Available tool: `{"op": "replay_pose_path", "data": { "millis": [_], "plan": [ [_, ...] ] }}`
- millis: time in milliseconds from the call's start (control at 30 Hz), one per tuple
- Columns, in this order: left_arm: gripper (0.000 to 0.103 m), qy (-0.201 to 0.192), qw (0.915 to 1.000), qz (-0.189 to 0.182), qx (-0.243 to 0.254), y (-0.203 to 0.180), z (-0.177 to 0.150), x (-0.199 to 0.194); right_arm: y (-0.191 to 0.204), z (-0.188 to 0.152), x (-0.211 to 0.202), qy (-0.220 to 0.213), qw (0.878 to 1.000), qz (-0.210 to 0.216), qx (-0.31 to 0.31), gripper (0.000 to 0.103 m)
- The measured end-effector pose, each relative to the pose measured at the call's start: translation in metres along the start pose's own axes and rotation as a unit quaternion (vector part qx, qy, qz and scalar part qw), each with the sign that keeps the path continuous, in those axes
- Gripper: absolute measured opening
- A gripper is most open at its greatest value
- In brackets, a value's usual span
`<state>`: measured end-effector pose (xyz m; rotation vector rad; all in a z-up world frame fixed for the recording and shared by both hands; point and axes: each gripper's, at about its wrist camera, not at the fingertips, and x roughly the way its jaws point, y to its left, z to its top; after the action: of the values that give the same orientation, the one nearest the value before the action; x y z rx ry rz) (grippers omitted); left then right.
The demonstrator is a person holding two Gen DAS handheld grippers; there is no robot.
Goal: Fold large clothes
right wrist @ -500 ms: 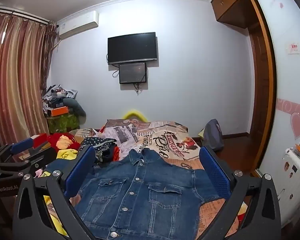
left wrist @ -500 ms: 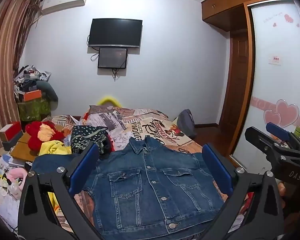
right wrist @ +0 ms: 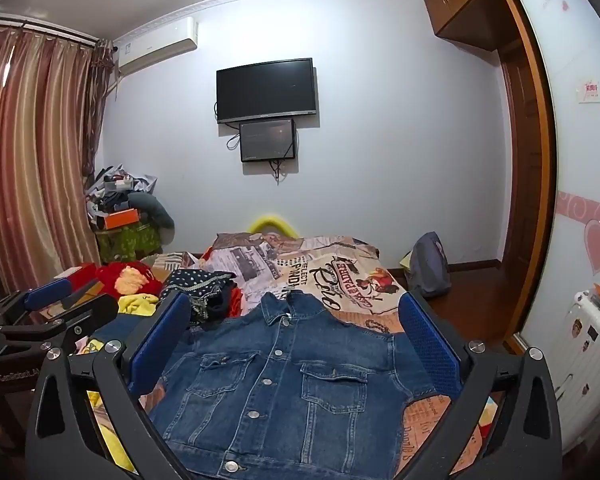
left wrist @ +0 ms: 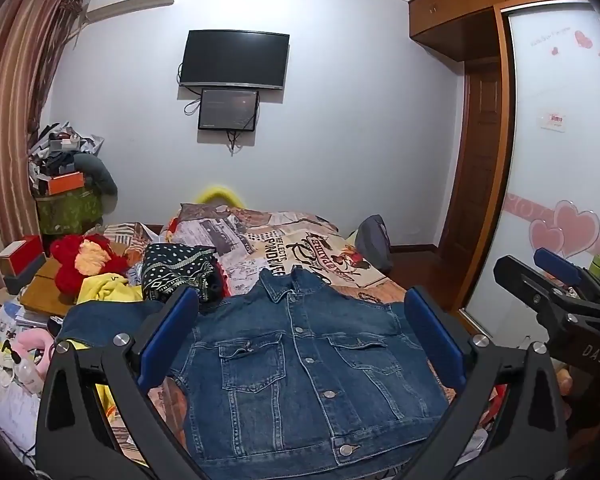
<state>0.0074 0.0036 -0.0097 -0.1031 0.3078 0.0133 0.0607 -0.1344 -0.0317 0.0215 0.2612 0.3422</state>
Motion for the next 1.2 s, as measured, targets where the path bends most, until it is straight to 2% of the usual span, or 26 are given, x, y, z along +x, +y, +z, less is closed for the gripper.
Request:
{"op": "replay_pose_path", "data": {
  "millis": [1200],
  "plan": [
    [0.103, 0.004, 0.9998, 0.014, -0.013, 0.0071, -0.0002, -0.0010, 0.0022, -0.0007, 0.0025, 0.009, 1.000, 0.008, 0.005, 0.103]
  ]
}}
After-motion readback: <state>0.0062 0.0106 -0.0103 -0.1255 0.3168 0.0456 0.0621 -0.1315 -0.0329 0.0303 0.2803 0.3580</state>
